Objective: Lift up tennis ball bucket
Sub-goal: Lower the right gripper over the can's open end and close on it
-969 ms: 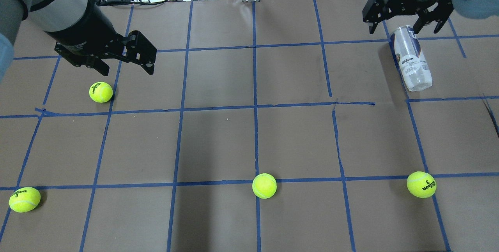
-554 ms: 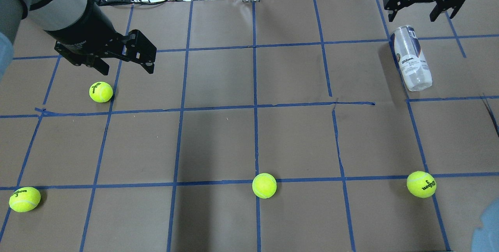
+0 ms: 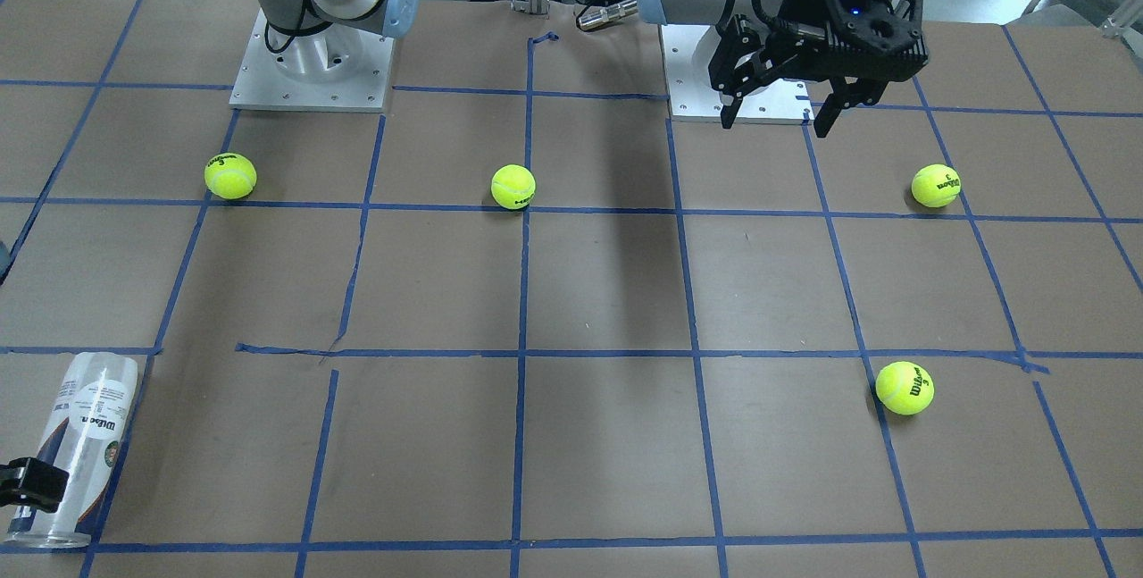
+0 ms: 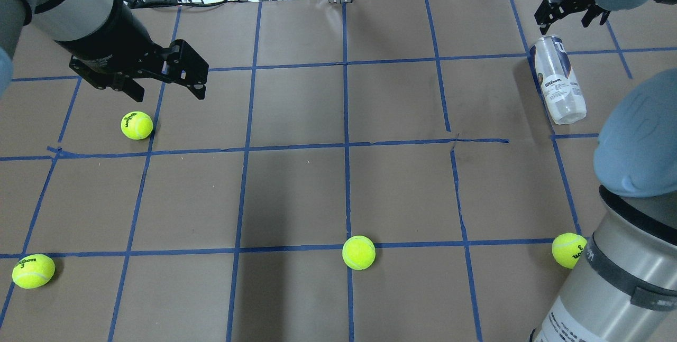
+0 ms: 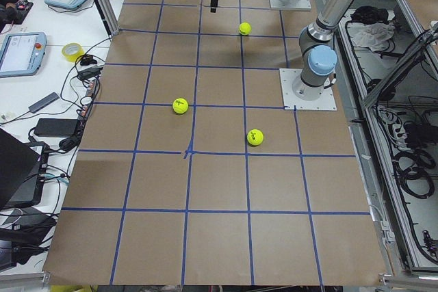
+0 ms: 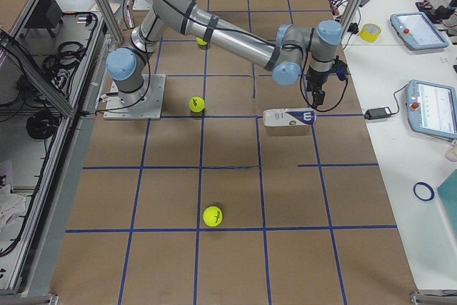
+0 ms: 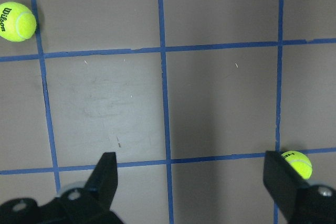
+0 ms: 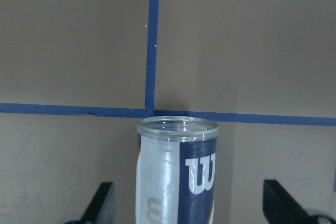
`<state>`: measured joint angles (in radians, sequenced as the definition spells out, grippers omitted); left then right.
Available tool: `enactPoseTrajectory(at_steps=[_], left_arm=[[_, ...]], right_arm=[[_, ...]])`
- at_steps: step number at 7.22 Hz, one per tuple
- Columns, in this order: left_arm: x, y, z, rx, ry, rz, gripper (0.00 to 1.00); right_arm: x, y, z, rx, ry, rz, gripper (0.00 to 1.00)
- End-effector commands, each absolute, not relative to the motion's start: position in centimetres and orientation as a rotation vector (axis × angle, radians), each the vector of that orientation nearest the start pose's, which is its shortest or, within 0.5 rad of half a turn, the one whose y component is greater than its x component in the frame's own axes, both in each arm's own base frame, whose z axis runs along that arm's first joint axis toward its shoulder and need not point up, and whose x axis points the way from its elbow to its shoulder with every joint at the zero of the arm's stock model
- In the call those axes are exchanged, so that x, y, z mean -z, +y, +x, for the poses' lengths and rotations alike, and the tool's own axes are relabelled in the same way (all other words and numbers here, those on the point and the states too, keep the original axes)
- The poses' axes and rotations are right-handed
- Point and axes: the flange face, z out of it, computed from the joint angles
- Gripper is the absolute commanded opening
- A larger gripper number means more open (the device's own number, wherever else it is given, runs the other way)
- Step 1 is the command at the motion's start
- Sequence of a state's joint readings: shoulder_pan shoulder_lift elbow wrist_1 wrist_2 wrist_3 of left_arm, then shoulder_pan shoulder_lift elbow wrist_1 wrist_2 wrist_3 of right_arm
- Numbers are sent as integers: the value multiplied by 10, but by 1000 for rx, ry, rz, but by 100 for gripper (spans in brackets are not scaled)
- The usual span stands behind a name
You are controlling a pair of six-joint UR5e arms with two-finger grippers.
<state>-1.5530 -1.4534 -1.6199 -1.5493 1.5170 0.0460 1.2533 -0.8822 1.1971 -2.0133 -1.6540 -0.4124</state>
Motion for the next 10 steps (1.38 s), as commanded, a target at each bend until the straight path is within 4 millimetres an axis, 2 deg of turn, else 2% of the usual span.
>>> enactPoseTrajectory(at_steps=[1,2,4,7,8,9,10], left_arm=[[-522,-452,-131,147,3189,50,100],[-522,-451,-131,149,3187,48,100],[-522,-452,-131,147,3187,50,100],[-521,-452,-133,145,3190,53,100],[-521,-452,-131,145,3189,50,100],[-522,-452,-131,147,3187,48,100],[-522,-452,-131,147,3187,50,100]], right_arm=[[-235,-765,-128,102,3242,-218,100],[-218,-767,-125,95,3195,-214,100],[-204,-765,-123,69,3173,-221,100],[-196,-772,-127,164,3208,-265,100],[-191,-772,-126,158,3202,-258,87],[-189,-772,-126,157,3195,-265,81],[-195,-772,-126,163,3196,-263,65]])
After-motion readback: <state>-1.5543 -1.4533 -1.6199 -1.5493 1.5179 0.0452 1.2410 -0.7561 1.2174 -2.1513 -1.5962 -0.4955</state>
